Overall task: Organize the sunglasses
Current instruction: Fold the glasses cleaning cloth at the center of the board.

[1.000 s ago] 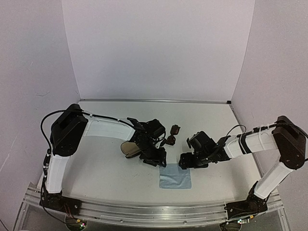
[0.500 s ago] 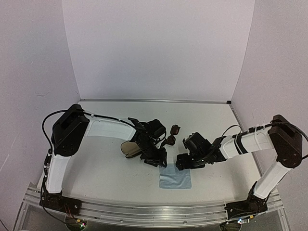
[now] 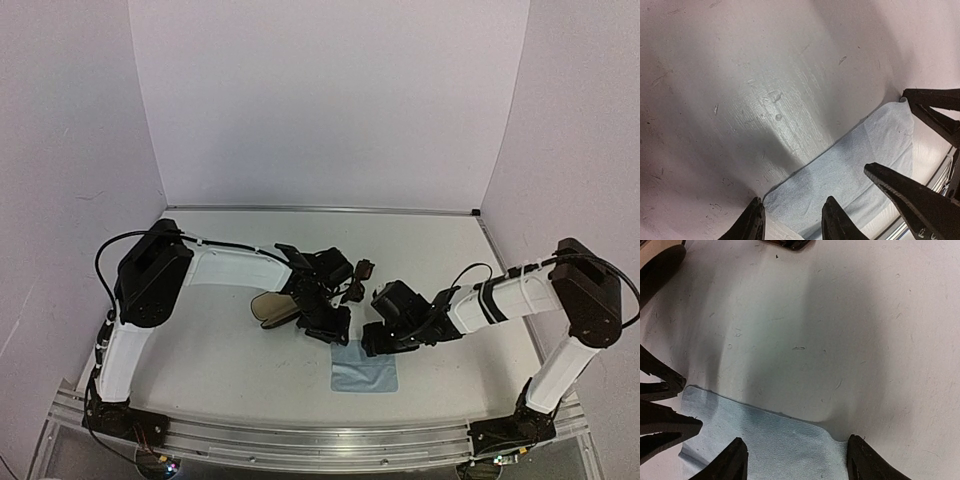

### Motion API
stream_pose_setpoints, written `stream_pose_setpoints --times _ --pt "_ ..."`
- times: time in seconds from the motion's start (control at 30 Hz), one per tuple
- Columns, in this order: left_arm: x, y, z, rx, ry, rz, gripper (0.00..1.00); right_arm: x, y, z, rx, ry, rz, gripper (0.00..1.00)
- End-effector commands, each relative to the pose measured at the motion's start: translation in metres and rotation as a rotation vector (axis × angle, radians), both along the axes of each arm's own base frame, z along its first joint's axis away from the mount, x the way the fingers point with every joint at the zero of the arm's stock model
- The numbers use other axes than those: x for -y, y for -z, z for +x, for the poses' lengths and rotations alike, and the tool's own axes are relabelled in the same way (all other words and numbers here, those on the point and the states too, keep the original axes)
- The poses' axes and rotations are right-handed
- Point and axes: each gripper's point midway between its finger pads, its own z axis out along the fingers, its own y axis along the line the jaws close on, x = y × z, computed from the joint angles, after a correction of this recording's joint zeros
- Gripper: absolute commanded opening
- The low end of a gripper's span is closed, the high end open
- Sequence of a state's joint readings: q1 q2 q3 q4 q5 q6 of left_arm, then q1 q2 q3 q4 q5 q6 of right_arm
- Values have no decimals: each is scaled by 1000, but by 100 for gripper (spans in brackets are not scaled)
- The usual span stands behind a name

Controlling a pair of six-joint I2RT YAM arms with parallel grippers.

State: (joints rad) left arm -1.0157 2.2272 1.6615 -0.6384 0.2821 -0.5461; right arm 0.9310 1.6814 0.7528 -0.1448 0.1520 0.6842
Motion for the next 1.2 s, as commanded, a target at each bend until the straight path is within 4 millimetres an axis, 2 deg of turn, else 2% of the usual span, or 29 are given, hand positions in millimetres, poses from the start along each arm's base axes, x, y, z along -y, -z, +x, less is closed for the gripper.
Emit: stream_pose_setpoints --times 0.0,0.1,0.2,0.33,0.4,0.5,0.63,0.73,0.77,0.97,1.17 --pt "-57 77 -20 -59 5 281 35 27 38 -40 -167 2 -88 60" --pt "-58 82 -23 -64 12 293 29 29 39 -42 -167 6 -84 50" --pt "-58 86 -27 -72 21 299 24 29 40 -43 -167 6 -85 45" --pt "-57 87 -31 -73 30 302 19 29 39 -43 -164 4 -82 25" --pt "-58 88 -32 -69 34 314 18 29 38 -42 -160 5 -79 22" --pt "-64 90 -32 -50 38 352 21 28 35 -41 -150 4 -76 11" --pt "-71 94 -35 -46 52 389 16 27 31 -39 -139 6 -68 10" --pt "-73 96 -36 -42 54 396 1 27 30 -38 -134 7 -67 10" --pt "-74 95 -36 -39 54 400 0 27 29 -38 -132 7 -65 10" --pt "-83 89 -29 13 45 427 0 28 25 -35 -116 11 -65 10" --pt "-82 73 -14 100 33 428 0 19 10 -23 -69 13 -53 10"
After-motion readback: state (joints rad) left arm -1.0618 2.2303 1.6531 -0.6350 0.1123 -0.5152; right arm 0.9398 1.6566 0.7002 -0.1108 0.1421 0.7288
